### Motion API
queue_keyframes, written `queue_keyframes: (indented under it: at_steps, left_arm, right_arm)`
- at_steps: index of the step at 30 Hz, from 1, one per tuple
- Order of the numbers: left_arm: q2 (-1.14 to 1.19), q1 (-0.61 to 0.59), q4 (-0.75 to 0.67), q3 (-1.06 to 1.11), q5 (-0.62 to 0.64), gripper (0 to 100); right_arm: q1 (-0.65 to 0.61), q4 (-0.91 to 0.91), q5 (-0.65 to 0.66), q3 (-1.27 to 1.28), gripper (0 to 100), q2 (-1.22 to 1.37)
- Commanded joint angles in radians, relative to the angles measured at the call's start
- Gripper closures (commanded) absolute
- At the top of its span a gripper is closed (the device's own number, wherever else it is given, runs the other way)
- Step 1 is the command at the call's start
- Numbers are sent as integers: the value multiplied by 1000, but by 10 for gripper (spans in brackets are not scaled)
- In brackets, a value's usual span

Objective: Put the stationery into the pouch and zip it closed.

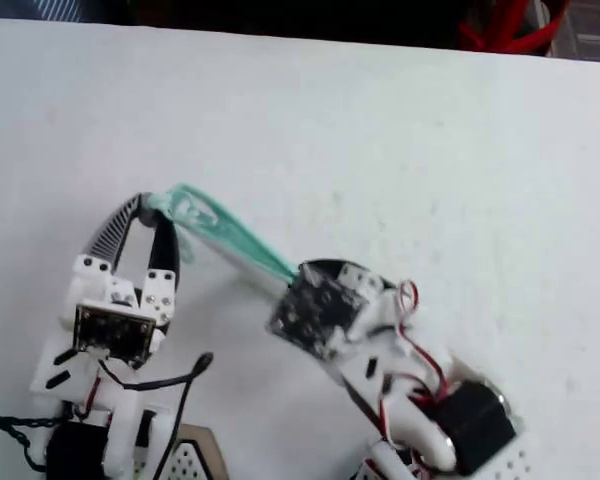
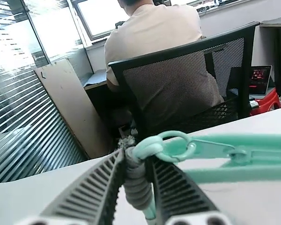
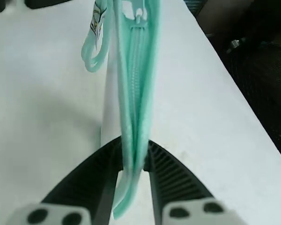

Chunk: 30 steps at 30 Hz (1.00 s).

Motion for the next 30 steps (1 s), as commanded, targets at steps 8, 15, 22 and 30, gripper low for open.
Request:
queue_keyframes:
  at_steps: [8, 15, 22, 30]
  left_arm:
    - [-1, -133, -35, -2, -11, 979]
    - [-1, -166, -32, 0, -11, 979]
    - [-1, -199, -34, -2, -2, 978]
    - [-1, -232, -34, 3, 0, 977]
  right_arm:
    - [-5, 31, 0, 133, 980, -243]
    - [62, 39, -8, 132, 980, -295]
    - [68, 65, -9, 133, 980, -348]
    - [65, 61, -41, 132, 980, -371]
